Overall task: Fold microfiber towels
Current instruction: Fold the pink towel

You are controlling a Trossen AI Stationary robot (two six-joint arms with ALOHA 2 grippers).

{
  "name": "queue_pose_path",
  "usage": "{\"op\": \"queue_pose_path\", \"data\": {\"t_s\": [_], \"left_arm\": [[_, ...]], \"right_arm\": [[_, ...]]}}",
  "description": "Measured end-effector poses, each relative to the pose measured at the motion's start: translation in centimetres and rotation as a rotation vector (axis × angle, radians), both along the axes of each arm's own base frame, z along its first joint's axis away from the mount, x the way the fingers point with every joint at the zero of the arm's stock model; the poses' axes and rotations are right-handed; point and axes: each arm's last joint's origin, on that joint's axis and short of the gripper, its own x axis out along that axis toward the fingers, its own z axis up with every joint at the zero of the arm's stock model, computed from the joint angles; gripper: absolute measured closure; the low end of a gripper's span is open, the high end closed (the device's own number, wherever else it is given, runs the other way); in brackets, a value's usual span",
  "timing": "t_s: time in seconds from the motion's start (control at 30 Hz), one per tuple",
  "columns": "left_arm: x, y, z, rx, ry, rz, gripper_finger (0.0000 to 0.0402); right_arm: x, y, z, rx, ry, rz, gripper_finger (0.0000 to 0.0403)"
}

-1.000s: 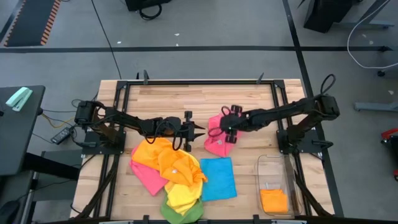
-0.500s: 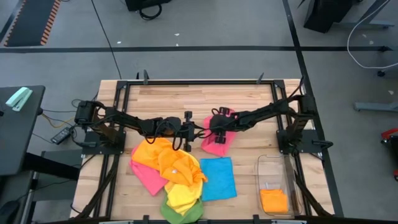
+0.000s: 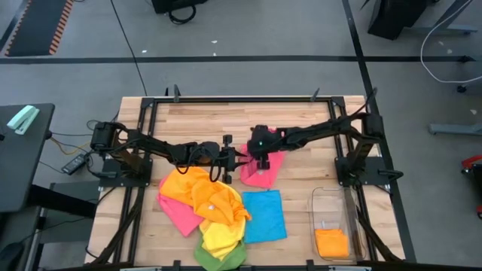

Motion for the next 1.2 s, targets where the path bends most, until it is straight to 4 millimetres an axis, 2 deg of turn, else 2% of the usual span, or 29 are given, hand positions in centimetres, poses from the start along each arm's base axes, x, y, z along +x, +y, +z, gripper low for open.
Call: {"op": "queue_pose_path", "data": {"t_s": [0.17,0.27,0.33,0.5,0.9,1.07,1.2], "left_arm": [[0.0,0.0,0.0,-0.001,-0.001,0.001,0.0294],[0.0,0.0,0.0,-0.001,-0.003,0.001,0.0294],[0.0,0.0,0.1,-0.001,-0.008,0.001,0.0294],[0.0,0.0,0.0,-0.001,-0.001,0.001,0.0294],[0.0,0.1,-0.1,-0.019,0.008,0.009,0.0294],[0.0,0.1,-0.1,-0.018,0.011,0.009,0.0294],[0.0,0.1,-0.1,-0.018,0.011,0.009,0.0294]], "right_arm": [[-0.2,-1.8,-0.3,0.119,-0.038,-0.050,0.0217],[-0.4,-2.5,-1.5,0.162,-0.044,-0.057,0.0217],[-0.6,-2.6,-2.5,0.190,-0.013,-0.052,0.0217],[-0.4,-2.6,-3.4,0.201,-0.006,-0.035,0.0221],[-0.4,-2.6,-3.3,0.207,-0.013,-0.051,0.0326],[-0.5,-2.5,-3.2,0.207,-0.006,-0.048,0.0354],[-0.5,-2.5,-3.2,0.210,-0.002,-0.052,0.0361]]}}
